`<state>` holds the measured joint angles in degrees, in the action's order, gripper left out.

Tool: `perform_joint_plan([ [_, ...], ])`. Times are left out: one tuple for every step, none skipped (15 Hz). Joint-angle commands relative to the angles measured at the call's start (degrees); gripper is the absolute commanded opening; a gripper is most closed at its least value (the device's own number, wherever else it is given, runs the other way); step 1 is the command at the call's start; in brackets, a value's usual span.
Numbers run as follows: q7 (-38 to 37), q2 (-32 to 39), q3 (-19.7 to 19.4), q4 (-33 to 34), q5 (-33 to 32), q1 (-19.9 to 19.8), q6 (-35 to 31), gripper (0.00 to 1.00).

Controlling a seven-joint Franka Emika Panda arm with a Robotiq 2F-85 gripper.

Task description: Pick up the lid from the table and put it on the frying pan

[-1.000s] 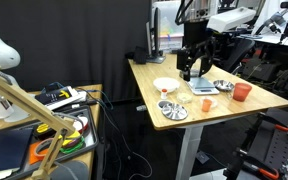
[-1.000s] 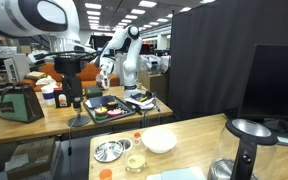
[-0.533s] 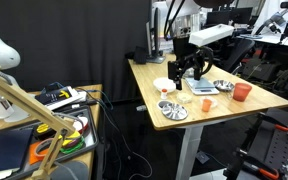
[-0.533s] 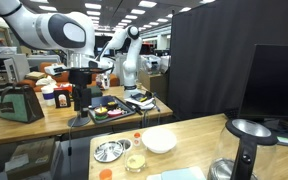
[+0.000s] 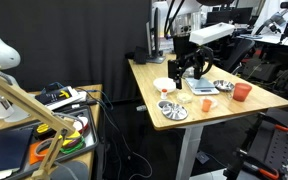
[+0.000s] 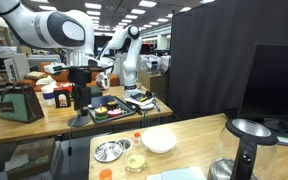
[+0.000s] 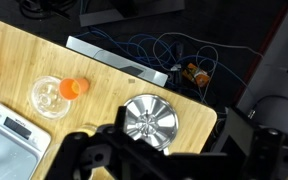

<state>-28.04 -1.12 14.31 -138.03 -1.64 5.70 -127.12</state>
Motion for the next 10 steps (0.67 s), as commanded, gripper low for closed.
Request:
perform_joint_plan([
  [-1.42,1.21,-1.63,0.72,-2.13,1.44,-0.25,1.0],
  [-2.19,1.8,-1.83,0.87,-3.39,1.43,-1.04,1.0],
  [-3.39,2.82,-2.09,1.16,-5.15,1.36,-2.42,1.0],
  [-5.41,4.07,-2.49,1.73,-7.08,1.28,-3.3,1.0],
  [-5.83,5.35,-2.99,2.31,-6.55,1.31,-5.41,1.0],
  [-5.55,6.82,-3.47,2.92,-5.17,1.37,-7.3,1.0],
  [-4.54,8.78,-3.9,3.73,-3.2,1.38,-9.33,1.0],
  [-4.13,11.06,-4.52,4.64,-2.08,1.34,-10.9,1.0],
  [-3.21,13.01,-5.01,5.44,-0.28,1.25,-12.24,1.0],
  [0.23,15.28,-5.07,6.26,4.4,0.51,-14.0,1.0],
])
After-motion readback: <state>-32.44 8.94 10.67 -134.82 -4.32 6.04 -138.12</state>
